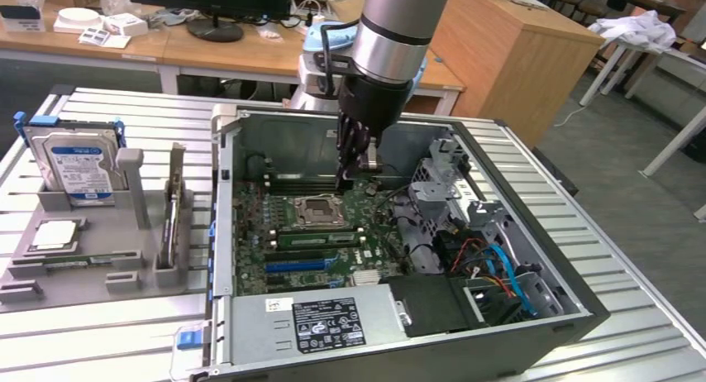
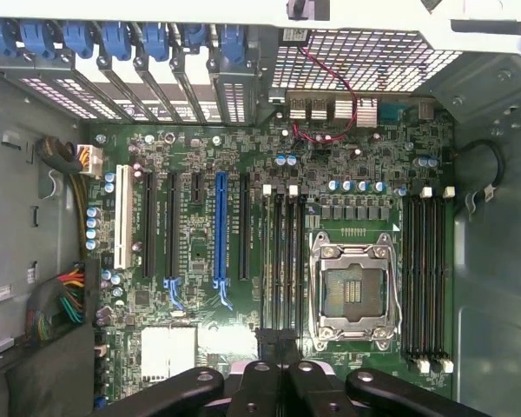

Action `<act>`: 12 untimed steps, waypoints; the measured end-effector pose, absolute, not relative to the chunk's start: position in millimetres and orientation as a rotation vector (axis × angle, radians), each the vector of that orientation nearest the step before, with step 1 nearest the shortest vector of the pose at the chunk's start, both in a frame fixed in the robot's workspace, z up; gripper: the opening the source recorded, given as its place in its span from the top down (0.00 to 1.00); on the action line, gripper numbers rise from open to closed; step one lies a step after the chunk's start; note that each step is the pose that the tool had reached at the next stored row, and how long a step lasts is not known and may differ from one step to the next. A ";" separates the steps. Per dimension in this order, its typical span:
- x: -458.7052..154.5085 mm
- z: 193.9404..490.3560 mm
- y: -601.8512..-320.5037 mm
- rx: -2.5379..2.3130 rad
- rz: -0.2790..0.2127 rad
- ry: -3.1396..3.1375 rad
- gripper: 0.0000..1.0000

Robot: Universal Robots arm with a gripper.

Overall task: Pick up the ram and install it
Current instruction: 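Press down the ram until it locks into place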

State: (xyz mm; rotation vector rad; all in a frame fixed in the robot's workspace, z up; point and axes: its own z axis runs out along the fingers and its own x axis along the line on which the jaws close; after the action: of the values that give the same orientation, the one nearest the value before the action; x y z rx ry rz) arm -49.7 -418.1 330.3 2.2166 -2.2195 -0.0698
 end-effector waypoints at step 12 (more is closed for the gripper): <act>-42.4 330.3 -418.1 2.216 -0.070 -2.220 0.89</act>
State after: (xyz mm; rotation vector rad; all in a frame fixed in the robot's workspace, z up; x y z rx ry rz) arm -42.4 -418.1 330.3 2.2165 -2.2196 -0.0697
